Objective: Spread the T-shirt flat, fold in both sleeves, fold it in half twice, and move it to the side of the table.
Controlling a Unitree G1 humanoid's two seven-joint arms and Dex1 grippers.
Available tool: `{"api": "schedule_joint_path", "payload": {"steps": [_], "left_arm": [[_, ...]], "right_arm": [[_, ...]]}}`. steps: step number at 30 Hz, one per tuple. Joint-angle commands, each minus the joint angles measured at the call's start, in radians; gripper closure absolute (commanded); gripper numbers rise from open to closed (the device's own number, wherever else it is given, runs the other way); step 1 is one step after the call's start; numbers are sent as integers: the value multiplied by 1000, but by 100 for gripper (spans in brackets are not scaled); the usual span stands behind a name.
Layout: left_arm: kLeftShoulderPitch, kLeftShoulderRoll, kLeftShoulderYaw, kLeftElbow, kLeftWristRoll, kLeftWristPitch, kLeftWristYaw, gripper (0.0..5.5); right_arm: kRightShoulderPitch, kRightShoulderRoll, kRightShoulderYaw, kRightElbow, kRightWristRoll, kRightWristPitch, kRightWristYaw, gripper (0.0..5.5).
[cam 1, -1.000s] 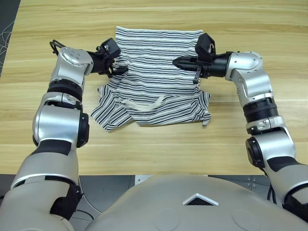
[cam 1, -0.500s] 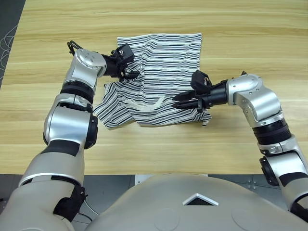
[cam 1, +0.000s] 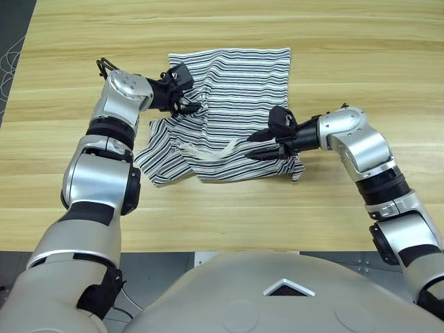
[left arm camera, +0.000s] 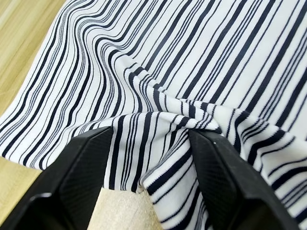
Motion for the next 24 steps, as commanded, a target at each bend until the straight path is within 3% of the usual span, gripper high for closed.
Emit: {"api": "schedule_joint_path", "payload": {"steps": [1,19,24], "left_arm": [[16,-4,-8,-13,15,-10,-13,254],[32,-21,-8,-18,13,-24,-10,254],[34,-20,-8,-20,13,-24,-9,254]], "right_arm": [[-67,37,0,73,-27,-38,-13,325],[-126,121,15,340,-114,-181,19,325],[-126,125,10,345,-117,-189,24,415]]}}
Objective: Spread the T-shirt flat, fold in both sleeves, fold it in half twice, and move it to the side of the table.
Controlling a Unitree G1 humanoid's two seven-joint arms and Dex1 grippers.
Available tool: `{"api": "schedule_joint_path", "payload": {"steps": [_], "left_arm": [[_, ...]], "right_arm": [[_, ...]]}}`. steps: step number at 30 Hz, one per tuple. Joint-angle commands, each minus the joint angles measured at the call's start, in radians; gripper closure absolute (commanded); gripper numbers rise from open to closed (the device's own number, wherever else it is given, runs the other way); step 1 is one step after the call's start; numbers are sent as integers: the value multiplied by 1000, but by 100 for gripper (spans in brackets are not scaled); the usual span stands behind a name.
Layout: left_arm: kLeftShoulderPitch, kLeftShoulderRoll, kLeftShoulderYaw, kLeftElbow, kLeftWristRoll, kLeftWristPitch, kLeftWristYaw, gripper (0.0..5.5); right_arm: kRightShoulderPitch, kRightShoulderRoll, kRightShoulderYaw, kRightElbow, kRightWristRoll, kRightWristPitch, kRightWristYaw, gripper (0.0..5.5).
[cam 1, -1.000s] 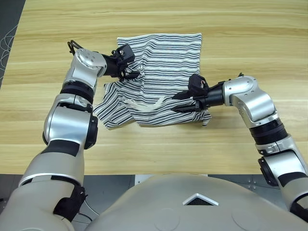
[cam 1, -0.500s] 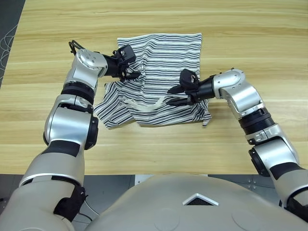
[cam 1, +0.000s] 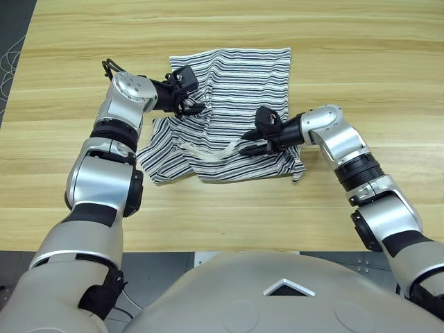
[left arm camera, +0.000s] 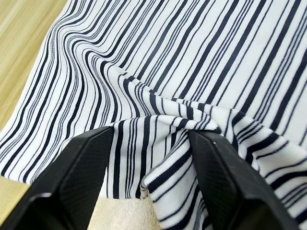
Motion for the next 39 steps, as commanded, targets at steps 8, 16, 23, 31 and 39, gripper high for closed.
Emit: {"api": "schedule_joint_path", "payload": {"steps": [8,16,23,31,39], "left_arm": [[18,-6,-7,1,14,4,-11,254],[17,-4,-7,0,15,5,-10,254],[-32,23,10,11,8,9,-5,254],[-71,47,88,28,-43,18,-2,254],[-65,45,83,26,-33,7,-3,254]], "right_arm": [[-16,-8,-17,-47,-6,2,15,539],[75,-138,-48,-355,69,110,99,539],[256,-470,-103,-697,168,80,318,539],[381,-595,-61,-732,178,-25,411,539],[403,-619,38,-559,-39,-195,347,539]]}}
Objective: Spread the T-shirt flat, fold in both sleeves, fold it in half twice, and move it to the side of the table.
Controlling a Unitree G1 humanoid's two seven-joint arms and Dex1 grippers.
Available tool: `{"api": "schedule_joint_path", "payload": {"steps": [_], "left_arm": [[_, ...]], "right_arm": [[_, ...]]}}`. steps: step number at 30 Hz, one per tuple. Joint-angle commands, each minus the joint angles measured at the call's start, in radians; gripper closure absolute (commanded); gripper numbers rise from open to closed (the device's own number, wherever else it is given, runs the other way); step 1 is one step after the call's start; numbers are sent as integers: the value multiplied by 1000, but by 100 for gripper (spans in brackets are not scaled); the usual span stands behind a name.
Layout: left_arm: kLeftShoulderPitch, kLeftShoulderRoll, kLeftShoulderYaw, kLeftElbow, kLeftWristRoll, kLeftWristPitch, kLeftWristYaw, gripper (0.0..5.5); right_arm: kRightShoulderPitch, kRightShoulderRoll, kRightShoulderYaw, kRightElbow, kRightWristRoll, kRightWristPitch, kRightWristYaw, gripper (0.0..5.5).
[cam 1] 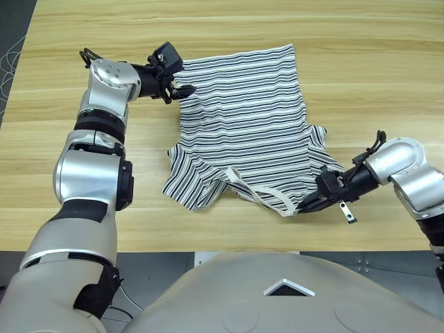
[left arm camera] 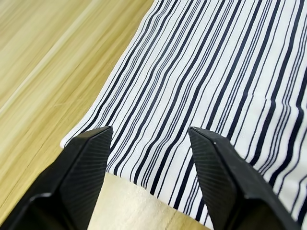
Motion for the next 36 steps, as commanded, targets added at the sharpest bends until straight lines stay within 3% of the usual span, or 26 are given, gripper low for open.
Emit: {"api": "schedule_joint_path", "payload": {"steps": [1,9,13,18,20,22,28,31,36], "left_arm": [[-17,2,0,-3,7,-4,-10,254],[-6,1,-10,-27,7,-29,-45,254],[8,8,-16,-68,2,-58,-92,254],[13,16,-9,-88,-5,-57,-108,254],[20,16,-7,-95,-9,-60,-114,254],[31,16,-9,-109,-13,-78,-129,254],[104,33,-7,-232,-60,-188,-238,254],[130,33,2,-301,-96,-210,-265,254],[213,71,21,-484,-161,-180,-299,254]], "right_arm": [[-13,-29,45,110,-146,-117,-54,539],[-96,-53,-5,152,-97,-153,9,399],[-131,-140,-50,41,184,-78,65,399],[-157,-235,-38,-37,362,-49,65,399],[-231,-86,-82,48,351,-45,-7,399],[-346,105,-86,228,239,-58,-206,399],[-671,495,16,1027,-163,-291,-685,399],[-734,582,64,1279,-291,-339,-830,399],[-763,587,71,1469,-412,-314,-947,399]]}}
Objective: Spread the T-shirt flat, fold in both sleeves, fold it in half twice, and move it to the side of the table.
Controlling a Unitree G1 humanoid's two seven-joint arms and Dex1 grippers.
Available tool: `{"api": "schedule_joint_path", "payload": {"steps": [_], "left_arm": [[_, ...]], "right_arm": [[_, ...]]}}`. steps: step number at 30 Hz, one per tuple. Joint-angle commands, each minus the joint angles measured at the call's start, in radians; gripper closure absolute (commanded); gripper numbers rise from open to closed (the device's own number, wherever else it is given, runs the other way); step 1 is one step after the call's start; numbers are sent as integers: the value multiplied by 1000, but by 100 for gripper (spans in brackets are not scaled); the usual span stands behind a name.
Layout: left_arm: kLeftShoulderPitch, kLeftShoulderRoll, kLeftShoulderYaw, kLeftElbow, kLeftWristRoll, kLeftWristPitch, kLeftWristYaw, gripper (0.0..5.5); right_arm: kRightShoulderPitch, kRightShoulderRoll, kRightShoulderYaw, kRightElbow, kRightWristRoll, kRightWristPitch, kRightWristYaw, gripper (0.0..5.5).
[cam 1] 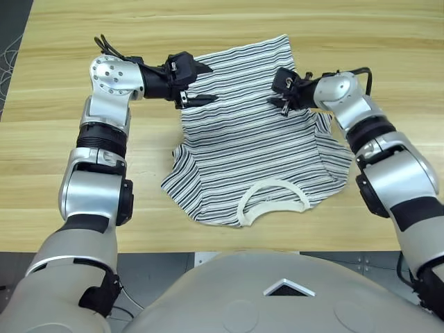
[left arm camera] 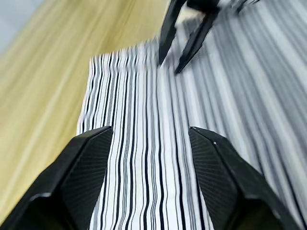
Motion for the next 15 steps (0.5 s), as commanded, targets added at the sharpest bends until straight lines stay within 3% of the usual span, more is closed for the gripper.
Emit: {"api": "schedule_joint_path", "payload": {"steps": [1,8,11,15], "left_arm": [[46,37,30,-98,-33,70,13,254],[104,68,30,-174,-26,170,38,254],[114,66,25,-233,-21,361,66,254],[210,92,43,-505,-89,647,53,254]], "right_arm": [[1,-33,-11,123,-86,55,-68,399],[-1,-60,-58,136,-132,51,-77,399],[-20,-46,-113,132,-109,58,-87,399],[-106,-65,-216,105,-62,36,-113,399]]}}
